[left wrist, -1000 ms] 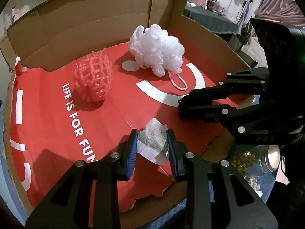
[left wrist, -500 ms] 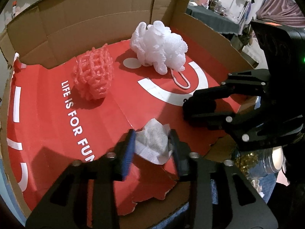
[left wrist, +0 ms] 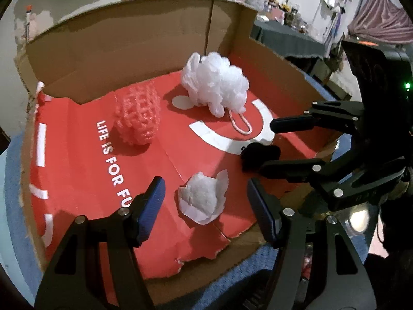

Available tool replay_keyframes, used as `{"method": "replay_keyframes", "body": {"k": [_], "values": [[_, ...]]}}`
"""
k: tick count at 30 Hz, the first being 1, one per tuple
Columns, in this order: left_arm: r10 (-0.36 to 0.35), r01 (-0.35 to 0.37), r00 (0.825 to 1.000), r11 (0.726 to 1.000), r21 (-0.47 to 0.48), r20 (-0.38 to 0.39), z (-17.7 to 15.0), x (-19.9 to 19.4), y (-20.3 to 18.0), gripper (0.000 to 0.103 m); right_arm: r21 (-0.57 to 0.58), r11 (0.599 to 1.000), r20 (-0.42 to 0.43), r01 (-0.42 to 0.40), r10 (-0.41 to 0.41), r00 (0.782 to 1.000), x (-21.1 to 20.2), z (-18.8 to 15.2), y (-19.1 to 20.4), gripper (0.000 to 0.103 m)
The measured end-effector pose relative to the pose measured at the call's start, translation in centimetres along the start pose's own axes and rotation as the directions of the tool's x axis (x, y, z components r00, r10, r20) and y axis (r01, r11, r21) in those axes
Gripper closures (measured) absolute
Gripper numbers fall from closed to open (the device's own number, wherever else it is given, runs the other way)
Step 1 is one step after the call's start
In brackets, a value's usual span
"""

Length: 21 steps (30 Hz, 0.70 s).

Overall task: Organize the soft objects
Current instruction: 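Withdraw both tools from the box back over the blanket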

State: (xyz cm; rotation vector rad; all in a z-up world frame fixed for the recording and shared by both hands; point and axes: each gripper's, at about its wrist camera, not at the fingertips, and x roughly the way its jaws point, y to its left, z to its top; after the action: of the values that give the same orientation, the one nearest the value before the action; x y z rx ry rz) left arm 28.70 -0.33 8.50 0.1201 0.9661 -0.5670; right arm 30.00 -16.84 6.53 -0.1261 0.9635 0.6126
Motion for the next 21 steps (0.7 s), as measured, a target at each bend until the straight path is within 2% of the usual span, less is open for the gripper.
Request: {"method": "replay_keyframes", "body": {"k": [2, 4, 7, 11, 13, 17, 21], "values": [[0.009, -0.009, 1.0, 1.0, -0.007, 0.026, -0.3, -1.2, -0.2, 0.037, 0.001, 1.0, 0.019, 0.009, -0.009, 1.0, -0.9, 0.0, 0.2, 0.031], [0.024, -0.023, 0.998, 1.0, -0.015, 0.061, -0.6, -2.7, -0.8, 0.031, -0.001, 1.0, 0.047, 0.024, -0.024, 0.999, -2.2, 0.0, 0.4, 0.027], [0.036, -0.034, 0.993, 0.999, -0.021, 0.109, -0.9, -4.6, -1.7, 0.03, -0.001, 0.999, 0.097, 0.047, -0.047, 0.994, -4.4, -0.2, 1.1, 0.021], [0.054, -0.049, 0.982, 0.998, -0.033, 0.182, -1.7, -7.7, -3.3, 0.028, -0.003, 0.996, 0.184, 0.088, -0.086, 0.979, -8.2, -0.7, 2.7, 0.012], [0.071, -0.064, 0.971, 0.997, -0.041, 0.229, -2.3, -9.4, -4.0, 0.02, -0.002, 0.995, 0.222, 0.1, -0.097, 0.97, -9.9, -1.1, 3.6, 0.007], [0.112, -0.098, 0.937, 0.993, -0.058, 0.331, -3.8, -13.1, -5.7, 0.014, -0.009, 0.99, 0.308, 0.144, -0.134, 0.942, -13.6, -2.3, 5.8, 0.0], [0.155, -0.13, 0.905, 0.987, -0.09, 0.396, -5.5, -15.8, -7.1, 0.01, -0.005, 0.982, 0.385, 0.188, -0.172, 0.907, -17.0, -4.0, 8.1, 0.0]]}}
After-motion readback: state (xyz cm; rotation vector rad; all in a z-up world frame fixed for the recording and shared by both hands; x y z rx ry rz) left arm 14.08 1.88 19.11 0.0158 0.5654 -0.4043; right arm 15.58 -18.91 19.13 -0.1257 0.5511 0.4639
